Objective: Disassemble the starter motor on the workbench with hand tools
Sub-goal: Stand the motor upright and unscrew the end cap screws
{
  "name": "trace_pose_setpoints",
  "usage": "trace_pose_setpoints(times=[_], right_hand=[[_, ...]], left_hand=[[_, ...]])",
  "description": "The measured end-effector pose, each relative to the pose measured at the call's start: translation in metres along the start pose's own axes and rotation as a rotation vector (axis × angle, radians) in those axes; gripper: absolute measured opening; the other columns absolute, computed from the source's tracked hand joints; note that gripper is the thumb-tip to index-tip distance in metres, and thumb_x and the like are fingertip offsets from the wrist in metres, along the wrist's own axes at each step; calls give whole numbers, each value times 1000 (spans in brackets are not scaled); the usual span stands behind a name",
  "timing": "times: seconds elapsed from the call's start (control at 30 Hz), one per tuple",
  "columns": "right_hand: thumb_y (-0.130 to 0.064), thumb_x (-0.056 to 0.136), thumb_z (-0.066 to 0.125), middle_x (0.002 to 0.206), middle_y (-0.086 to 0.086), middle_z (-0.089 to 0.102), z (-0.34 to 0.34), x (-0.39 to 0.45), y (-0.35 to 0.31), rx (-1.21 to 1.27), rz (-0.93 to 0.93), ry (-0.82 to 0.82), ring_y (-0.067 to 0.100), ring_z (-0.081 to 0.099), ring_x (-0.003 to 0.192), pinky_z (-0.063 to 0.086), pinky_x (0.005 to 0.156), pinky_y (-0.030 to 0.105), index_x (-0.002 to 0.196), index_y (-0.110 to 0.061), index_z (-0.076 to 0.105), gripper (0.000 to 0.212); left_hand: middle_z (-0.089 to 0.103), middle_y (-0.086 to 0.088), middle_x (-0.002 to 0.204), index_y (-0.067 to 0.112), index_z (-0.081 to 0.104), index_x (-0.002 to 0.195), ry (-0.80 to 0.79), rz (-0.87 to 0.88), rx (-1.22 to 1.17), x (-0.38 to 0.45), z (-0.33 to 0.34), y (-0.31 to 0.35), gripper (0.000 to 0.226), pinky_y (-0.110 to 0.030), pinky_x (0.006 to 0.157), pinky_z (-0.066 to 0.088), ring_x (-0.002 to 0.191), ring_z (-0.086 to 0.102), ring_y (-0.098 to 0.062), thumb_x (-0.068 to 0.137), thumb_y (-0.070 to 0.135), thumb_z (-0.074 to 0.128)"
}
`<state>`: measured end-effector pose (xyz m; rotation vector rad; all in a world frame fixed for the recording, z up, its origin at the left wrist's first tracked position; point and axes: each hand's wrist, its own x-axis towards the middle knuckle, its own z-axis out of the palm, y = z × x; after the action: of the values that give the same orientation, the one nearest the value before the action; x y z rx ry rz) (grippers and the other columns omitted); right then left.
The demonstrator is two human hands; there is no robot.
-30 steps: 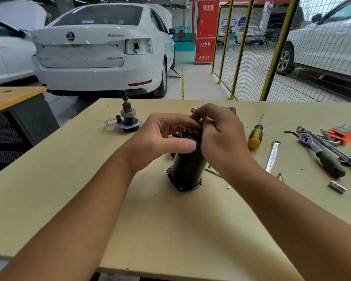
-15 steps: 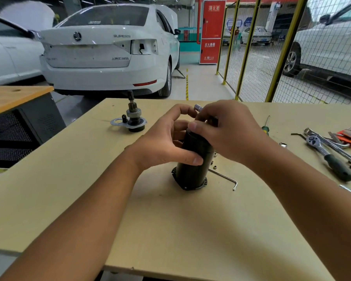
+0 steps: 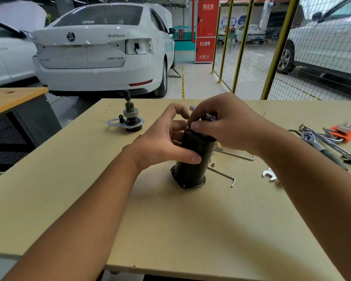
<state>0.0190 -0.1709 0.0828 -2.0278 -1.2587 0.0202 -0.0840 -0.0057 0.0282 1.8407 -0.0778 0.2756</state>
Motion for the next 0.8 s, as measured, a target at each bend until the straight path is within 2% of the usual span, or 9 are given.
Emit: trace_pose_setpoints(times=[0.13, 0.2, 0.3, 0.33, 0.43, 0.5, 0.6, 0.7, 0.8], right_hand=[[-45, 78, 77, 89, -4, 73, 9, -2, -1, 120, -7, 67, 12, 68, 100, 58, 86, 42, 79, -26, 75, 19], [-42, 79, 79, 93, -3, 74, 11, -2, 2, 146, -6, 84, 14, 67, 107, 57, 91, 43, 78, -25, 75, 17], [-28, 81, 77, 90, -10, 74, 8, -1, 7, 182, 11, 57, 13, 68, 98, 57, 89, 48, 83, -29, 79, 3], [-26, 81, 75, 87, -10, 74, 6, -2, 8, 215, 24, 43, 14, 69, 94, 57, 89, 50, 84, -31, 80, 8], [-37, 78, 75, 83, -1, 75, 6, -1, 8, 306, 56, 25, 18, 71, 97, 57, 90, 54, 82, -27, 80, 12], [-44, 77, 80, 85, -3, 75, 9, 0, 8, 260, 23, 61, 15, 70, 103, 58, 90, 49, 80, -25, 79, 20], [-31, 82, 80, 87, -11, 75, 9, 0, 12, 236, 1, 62, 7, 68, 98, 57, 90, 45, 81, -29, 79, 3], [-20, 87, 73, 89, -12, 75, 5, -1, 15, 264, 16, -14, 11, 69, 95, 56, 91, 47, 89, -33, 81, 16], [-33, 87, 73, 82, -5, 74, 9, -2, 12, 332, 43, 48, 16, 70, 85, 58, 81, 41, 90, -28, 80, 9]], left_hand=[[77, -8, 110, 19, 37, 125, 8, -10, 8, 0, -1, -1, 85, -41, 80, 62, 108, 74, -32, 60, 8, 91], [77, -9, 110, 18, 36, 125, 5, -11, 2, 0, -1, -1, 85, -40, 79, 62, 107, 74, -32, 61, 8, 91], [76, -10, 115, 18, 36, 124, 6, -10, 3, 0, -2, -2, 83, -42, 82, 63, 108, 74, -31, 61, 9, 90], [75, -10, 116, 18, 37, 124, 7, -9, 2, 0, -2, -2, 83, -43, 84, 63, 109, 74, -31, 61, 9, 90], [75, -10, 116, 22, 40, 120, 14, -2, 8, 2, -2, -4, 80, -45, 84, 62, 109, 73, -29, 59, 10, 91], [75, -10, 115, 23, 40, 121, 12, 2, 17, 2, -2, -4, 80, -46, 84, 63, 111, 72, -28, 61, 11, 91], [75, -10, 118, 25, 42, 121, 9, 10, 10, 2, -3, -6, 79, -46, 84, 62, 113, 72, -30, 62, 11, 92], [74, -10, 119, 31, 45, 117, 11, 16, -1, 3, -2, -6, 76, -42, 82, 61, 113, 72, -29, 61, 12, 93], [75, -9, 119, 31, 45, 115, 11, 22, 1, 4, -3, -6, 74, -42, 82, 60, 111, 72, -28, 61, 11, 93]])
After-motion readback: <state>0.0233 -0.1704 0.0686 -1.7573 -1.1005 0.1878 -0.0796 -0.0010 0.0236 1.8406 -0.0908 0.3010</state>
